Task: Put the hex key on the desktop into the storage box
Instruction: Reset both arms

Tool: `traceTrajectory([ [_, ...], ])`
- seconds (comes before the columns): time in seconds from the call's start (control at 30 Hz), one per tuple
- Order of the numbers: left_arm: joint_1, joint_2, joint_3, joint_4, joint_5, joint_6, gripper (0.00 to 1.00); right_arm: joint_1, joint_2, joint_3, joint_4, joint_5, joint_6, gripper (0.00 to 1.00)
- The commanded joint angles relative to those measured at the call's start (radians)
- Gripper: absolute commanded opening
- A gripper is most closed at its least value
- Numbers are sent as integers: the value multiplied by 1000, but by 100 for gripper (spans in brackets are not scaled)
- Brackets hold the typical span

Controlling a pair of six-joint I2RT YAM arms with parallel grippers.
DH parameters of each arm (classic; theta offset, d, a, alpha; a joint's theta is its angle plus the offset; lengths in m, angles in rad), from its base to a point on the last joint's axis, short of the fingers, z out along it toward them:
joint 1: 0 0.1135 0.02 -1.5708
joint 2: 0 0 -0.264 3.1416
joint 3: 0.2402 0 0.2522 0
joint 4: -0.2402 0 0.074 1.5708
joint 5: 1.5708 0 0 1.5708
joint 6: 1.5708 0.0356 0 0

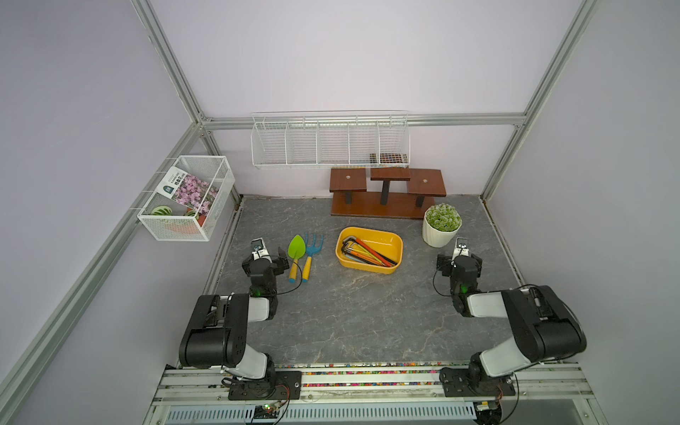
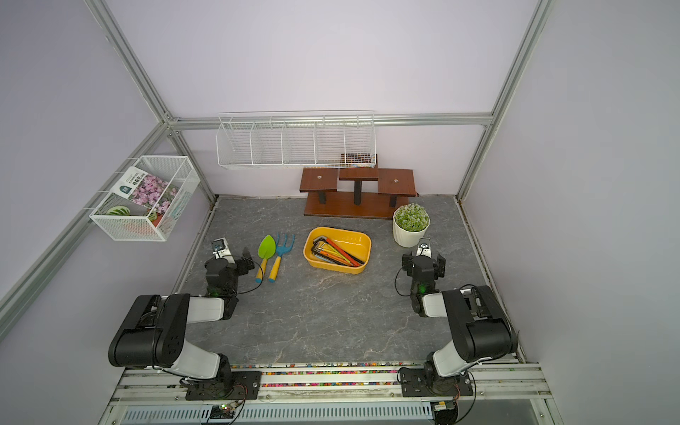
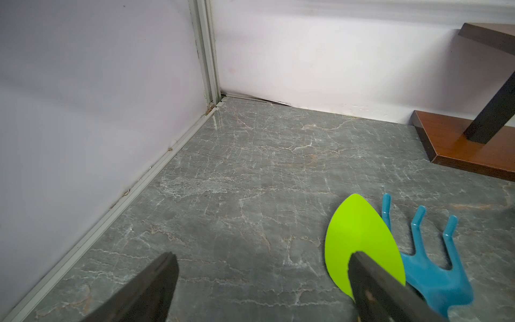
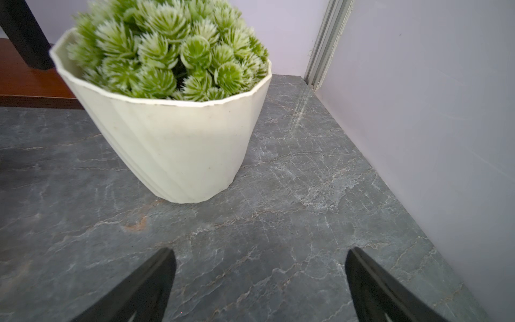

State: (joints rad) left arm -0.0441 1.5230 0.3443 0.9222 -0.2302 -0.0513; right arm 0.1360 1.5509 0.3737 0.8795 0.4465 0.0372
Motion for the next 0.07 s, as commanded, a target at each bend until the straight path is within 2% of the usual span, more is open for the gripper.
traceTrajectory([
  [0.0, 6, -10, 18, -6, 11, -7, 100, -5, -18, 10, -10, -3, 16, 99],
  [0.03, 6, -10, 18, -6, 11, -7, 100, -5, -18, 9, -10, -2, 16, 99],
])
